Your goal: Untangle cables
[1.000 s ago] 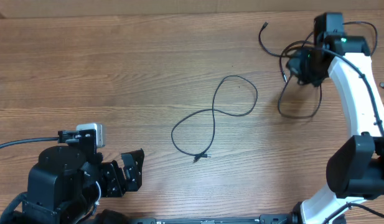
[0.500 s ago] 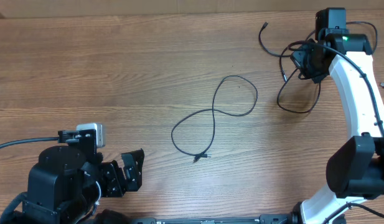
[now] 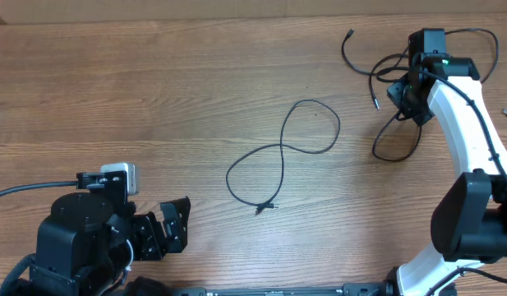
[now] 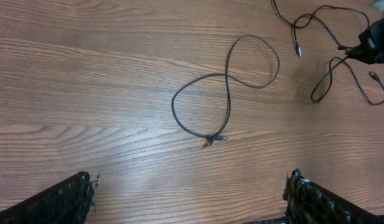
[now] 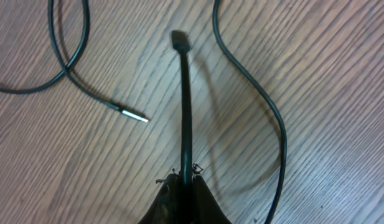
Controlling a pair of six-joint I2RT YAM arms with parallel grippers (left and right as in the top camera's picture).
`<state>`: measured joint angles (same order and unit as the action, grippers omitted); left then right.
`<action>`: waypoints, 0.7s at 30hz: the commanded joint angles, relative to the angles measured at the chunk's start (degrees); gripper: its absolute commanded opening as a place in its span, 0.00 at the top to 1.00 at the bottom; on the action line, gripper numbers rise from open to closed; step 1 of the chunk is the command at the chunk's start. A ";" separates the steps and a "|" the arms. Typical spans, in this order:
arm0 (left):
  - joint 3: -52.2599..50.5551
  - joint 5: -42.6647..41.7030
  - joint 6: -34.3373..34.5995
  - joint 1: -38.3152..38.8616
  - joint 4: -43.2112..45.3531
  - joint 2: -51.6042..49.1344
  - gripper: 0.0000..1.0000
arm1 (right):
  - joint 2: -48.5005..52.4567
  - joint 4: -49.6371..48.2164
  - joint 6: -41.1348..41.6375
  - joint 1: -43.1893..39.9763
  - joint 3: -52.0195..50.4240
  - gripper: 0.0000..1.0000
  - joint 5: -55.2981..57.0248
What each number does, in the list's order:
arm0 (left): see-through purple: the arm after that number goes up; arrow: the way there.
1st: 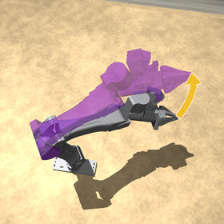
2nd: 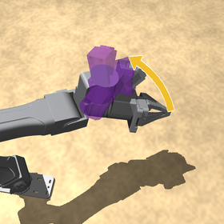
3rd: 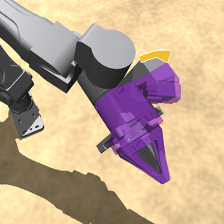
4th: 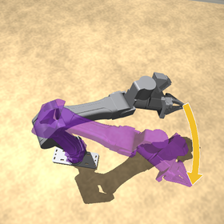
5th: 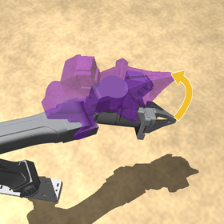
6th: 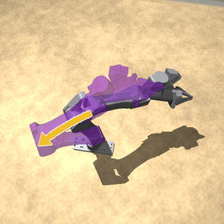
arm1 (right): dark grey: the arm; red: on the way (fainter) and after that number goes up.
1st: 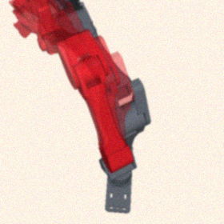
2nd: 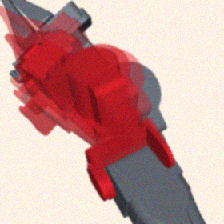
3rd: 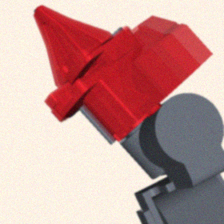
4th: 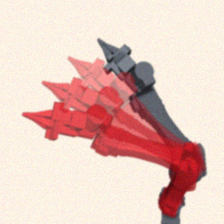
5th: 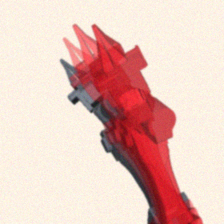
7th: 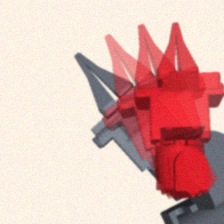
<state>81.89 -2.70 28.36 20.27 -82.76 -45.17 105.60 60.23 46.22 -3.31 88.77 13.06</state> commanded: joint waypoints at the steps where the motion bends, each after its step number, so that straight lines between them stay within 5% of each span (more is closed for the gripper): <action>1: 0.11 0.79 -0.48 0.37 0.07 -0.11 0.00 | 0.28 -0.35 0.26 -0.28 -1.07 0.96 2.34; 12: 0.11 0.79 -0.48 0.37 0.07 -0.11 0.00 | 0.31 -5.66 0.48 -0.31 -10.36 0.92 2.27; 15: 0.11 0.79 -0.48 0.37 0.07 -0.11 0.00 | 0.31 -6.19 0.42 -0.31 -11.39 0.73 1.75; 18: 0.11 0.79 -0.48 0.37 0.07 -0.11 0.00 | 0.31 -6.19 -1.16 -0.31 -11.41 0.66 -0.07; 21: 0.11 0.79 -0.48 0.37 0.07 -0.11 0.01 | 0.28 -6.32 -4.46 -0.31 -10.73 0.33 -1.49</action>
<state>81.89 -2.70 28.38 20.27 -82.76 -45.17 105.62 54.04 45.25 -3.36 77.58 12.82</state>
